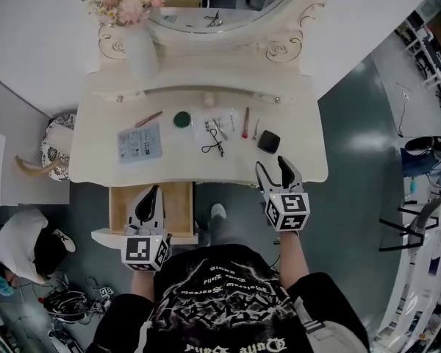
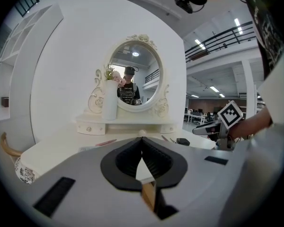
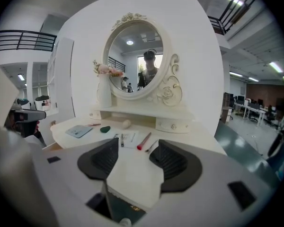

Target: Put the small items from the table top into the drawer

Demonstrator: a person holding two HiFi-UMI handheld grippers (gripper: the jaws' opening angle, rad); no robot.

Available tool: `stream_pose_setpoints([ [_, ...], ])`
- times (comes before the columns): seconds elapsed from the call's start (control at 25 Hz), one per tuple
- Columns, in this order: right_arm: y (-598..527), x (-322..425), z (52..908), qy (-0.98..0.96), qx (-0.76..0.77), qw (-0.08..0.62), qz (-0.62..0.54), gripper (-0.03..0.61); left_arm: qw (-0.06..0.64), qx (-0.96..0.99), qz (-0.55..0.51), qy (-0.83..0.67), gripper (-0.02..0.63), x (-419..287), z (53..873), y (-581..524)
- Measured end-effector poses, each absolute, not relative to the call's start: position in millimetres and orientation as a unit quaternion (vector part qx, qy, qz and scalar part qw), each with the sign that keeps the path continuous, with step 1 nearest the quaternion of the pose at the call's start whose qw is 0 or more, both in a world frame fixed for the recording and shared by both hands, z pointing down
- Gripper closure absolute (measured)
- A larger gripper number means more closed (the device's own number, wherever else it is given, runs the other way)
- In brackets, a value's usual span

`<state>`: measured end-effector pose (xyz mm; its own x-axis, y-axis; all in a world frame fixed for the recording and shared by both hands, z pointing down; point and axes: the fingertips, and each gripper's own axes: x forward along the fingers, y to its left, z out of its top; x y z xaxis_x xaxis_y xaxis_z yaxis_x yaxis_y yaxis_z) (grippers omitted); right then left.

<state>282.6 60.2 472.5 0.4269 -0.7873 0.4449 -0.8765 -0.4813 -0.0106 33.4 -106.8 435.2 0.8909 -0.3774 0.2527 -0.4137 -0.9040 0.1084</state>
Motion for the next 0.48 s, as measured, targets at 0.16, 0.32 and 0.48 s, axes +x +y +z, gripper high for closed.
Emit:
stream_pose_setpoints([
  [0.16, 59.7, 297.7, 487.0, -0.497, 0.834, 0.093, 0.219, 0.304, 0.081, 0.963, 0.117, -0.227, 0.598, 31.7, 434.3, -117.3],
  [0.32, 56.0, 317.0, 493.7, -0.493, 0.837, 0.091, 0.222, 0.29, 0.077, 0.96, 0.123, -0.24, 0.598, 32.6, 434.6, -119.9],
  [0.48, 48.9, 330.4, 506.1, -0.494, 0.83, 0.097, 0.24, 0.29, 0.083, 0.955, 0.128, -0.255, 0.598, 29.5, 436.9, -123.0],
])
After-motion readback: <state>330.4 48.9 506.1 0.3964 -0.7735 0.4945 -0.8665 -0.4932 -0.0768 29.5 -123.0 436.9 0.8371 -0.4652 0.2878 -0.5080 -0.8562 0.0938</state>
